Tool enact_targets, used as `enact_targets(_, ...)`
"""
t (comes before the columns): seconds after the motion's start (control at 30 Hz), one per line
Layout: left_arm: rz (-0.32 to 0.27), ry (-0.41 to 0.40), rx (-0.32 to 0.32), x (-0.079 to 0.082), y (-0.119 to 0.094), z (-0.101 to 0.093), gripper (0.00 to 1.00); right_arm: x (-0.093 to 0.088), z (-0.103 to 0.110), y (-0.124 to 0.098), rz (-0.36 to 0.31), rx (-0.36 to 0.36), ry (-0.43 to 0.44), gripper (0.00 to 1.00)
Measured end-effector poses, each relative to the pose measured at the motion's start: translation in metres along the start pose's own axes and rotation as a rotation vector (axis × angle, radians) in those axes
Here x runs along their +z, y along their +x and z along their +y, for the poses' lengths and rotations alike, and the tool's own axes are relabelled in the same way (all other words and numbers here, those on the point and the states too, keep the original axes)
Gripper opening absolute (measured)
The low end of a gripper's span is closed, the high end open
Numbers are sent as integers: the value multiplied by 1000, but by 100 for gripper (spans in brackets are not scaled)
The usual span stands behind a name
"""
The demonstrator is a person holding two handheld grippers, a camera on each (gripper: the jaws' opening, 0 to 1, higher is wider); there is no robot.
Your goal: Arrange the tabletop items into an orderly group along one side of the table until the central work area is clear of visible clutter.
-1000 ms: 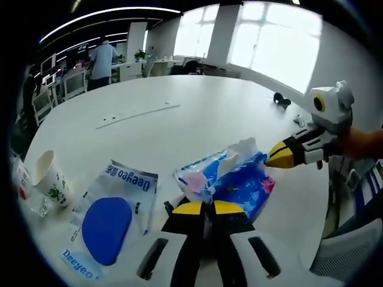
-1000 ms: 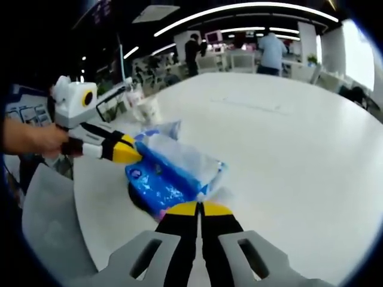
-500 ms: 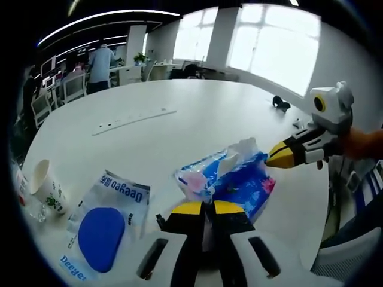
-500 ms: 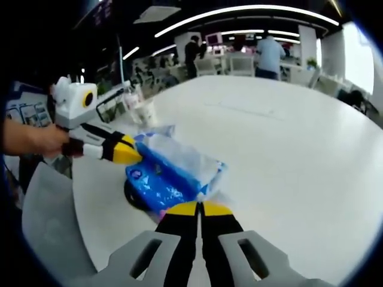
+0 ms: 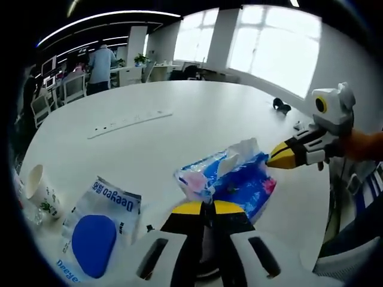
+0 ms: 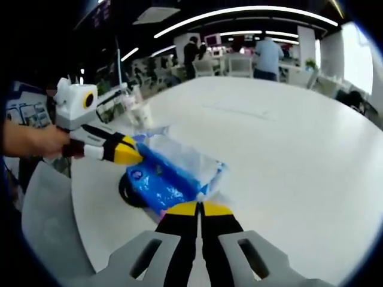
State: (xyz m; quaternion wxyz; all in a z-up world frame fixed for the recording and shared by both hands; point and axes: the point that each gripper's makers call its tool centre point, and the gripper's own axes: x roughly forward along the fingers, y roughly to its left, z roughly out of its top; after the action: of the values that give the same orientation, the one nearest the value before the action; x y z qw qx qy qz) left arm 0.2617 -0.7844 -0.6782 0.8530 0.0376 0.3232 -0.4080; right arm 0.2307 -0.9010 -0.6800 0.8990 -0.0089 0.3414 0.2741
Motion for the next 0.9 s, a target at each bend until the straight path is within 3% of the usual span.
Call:
enact_targets(0.4, -10, -5, 1, 6, 11, -8, 3, -1, -14, -5, 2, -4, -6, 0)
enact_targets(0.9, -13, 1, 8, 17, 21, -3, 3, 8, -26, -3, -16, -11, -24, 0)
